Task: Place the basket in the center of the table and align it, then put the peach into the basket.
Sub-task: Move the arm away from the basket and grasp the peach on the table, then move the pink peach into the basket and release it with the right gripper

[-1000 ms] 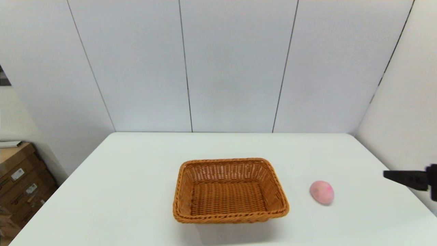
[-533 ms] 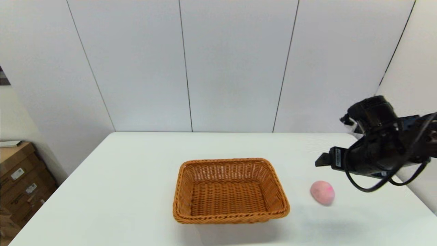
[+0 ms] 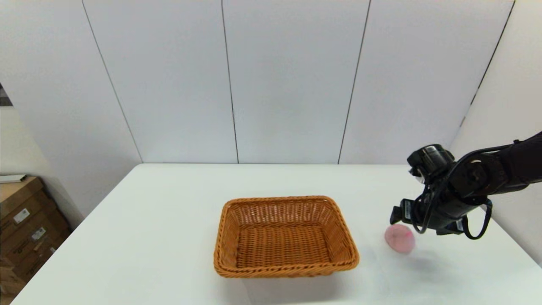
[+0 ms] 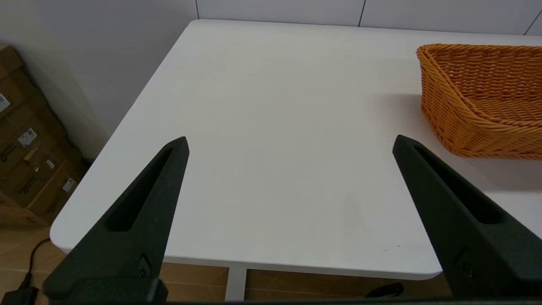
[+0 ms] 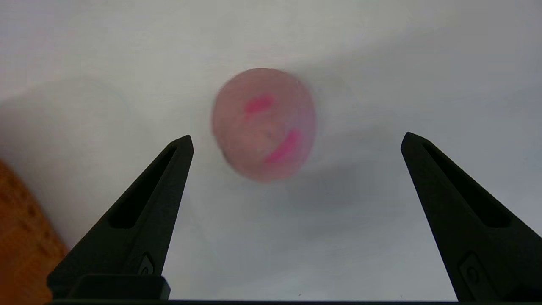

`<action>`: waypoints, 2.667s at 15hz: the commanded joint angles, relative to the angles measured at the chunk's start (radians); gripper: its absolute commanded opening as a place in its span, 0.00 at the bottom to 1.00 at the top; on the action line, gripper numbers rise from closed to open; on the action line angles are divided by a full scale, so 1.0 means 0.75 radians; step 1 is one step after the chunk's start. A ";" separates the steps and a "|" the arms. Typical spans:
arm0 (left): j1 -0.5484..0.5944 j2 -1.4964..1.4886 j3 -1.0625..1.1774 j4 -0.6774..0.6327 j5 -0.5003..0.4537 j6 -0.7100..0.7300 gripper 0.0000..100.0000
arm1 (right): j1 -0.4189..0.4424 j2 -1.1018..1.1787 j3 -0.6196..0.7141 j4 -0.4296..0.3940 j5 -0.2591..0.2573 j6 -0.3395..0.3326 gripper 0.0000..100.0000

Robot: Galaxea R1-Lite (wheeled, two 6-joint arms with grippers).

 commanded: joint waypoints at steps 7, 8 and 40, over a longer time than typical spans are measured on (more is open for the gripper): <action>0.000 0.000 0.000 0.001 0.001 -0.001 1.00 | 0.010 0.197 -0.050 0.005 0.026 0.020 0.00; 0.000 0.000 0.000 0.001 0.001 -0.001 1.00 | 0.012 0.205 -0.054 0.007 0.032 0.038 0.00; 0.000 0.000 0.000 0.001 0.003 -0.001 1.00 | 0.833 0.242 -0.749 0.385 0.196 0.077 1.00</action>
